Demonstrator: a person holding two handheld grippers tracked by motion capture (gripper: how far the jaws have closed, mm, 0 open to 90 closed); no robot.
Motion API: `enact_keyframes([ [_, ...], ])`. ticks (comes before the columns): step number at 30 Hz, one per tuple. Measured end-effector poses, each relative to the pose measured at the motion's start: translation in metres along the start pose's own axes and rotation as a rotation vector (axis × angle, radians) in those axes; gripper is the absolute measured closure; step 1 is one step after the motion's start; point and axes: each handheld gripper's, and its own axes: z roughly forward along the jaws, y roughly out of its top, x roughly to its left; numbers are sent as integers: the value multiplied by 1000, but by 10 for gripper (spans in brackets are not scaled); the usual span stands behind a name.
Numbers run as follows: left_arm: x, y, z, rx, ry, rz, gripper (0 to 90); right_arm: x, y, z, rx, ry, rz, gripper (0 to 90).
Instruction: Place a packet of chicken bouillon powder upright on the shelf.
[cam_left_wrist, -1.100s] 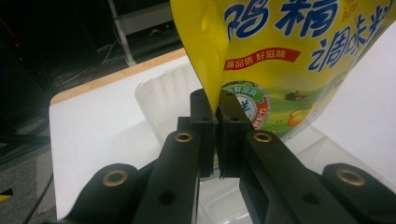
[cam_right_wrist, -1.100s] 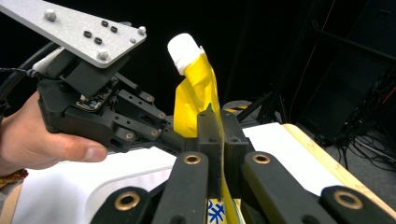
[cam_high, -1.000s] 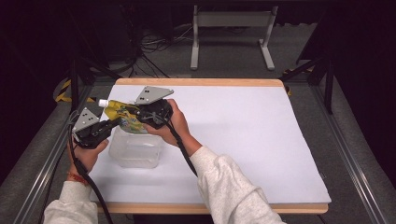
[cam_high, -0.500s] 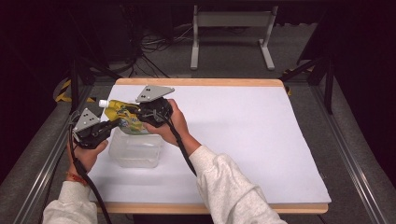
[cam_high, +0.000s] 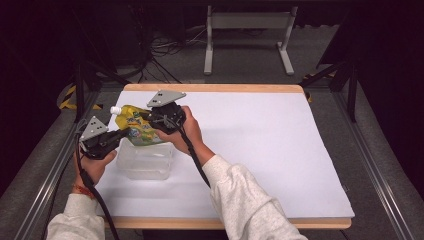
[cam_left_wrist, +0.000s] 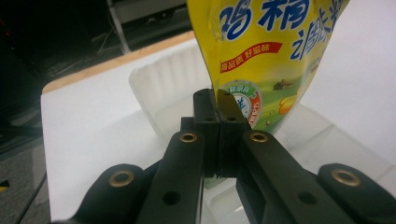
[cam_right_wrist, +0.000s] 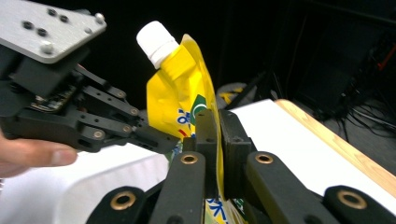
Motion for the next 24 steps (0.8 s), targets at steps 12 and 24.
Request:
enact_keyframes([
  [12, -4, -4, 10, 37, 22, -5, 892, -3, -16, 12, 27, -24, 10, 883],
  [24, -3, -8, 13, 39, 21, -12, 893, -3, -24, 18, 39, -26, -8, 877],
])
